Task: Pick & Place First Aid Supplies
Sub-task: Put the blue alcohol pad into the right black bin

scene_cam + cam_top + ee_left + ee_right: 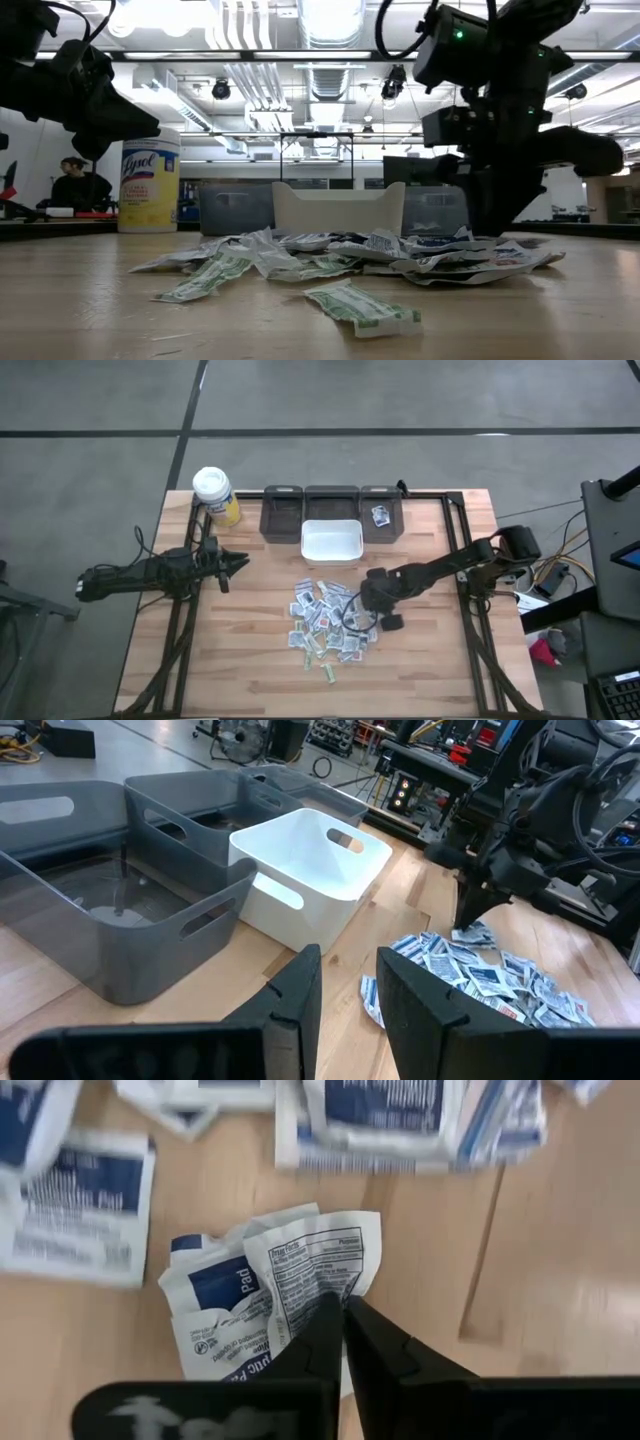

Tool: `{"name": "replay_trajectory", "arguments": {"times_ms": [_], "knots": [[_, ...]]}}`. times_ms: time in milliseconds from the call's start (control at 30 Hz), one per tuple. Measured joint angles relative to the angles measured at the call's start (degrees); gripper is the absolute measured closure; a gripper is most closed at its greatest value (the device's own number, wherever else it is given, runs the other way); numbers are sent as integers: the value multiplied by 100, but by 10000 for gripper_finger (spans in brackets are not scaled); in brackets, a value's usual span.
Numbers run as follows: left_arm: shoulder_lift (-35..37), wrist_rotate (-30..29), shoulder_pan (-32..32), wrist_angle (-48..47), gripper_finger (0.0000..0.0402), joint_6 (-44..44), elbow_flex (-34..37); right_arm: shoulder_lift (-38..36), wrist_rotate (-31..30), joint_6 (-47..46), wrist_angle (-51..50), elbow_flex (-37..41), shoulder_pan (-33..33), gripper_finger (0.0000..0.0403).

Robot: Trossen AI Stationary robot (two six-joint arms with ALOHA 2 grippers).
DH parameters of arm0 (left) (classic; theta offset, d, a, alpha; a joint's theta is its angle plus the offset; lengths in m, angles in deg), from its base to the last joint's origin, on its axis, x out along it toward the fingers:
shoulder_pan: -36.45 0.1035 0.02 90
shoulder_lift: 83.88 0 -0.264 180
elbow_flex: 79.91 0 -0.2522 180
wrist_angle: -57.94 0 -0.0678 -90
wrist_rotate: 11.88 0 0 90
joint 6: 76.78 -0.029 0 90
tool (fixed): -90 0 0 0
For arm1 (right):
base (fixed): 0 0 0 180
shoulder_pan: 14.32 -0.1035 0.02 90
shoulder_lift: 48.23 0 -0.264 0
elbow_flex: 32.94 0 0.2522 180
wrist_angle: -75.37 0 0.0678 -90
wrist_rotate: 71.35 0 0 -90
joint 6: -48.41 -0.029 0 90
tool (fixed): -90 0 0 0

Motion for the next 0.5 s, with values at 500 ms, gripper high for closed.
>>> {"name": "replay_trajectory", "arguments": {"times_ms": [500], "knots": [[0, 0, 1, 0, 307, 0, 1, -266, 7, 8, -417, -157, -9, 394]]}}
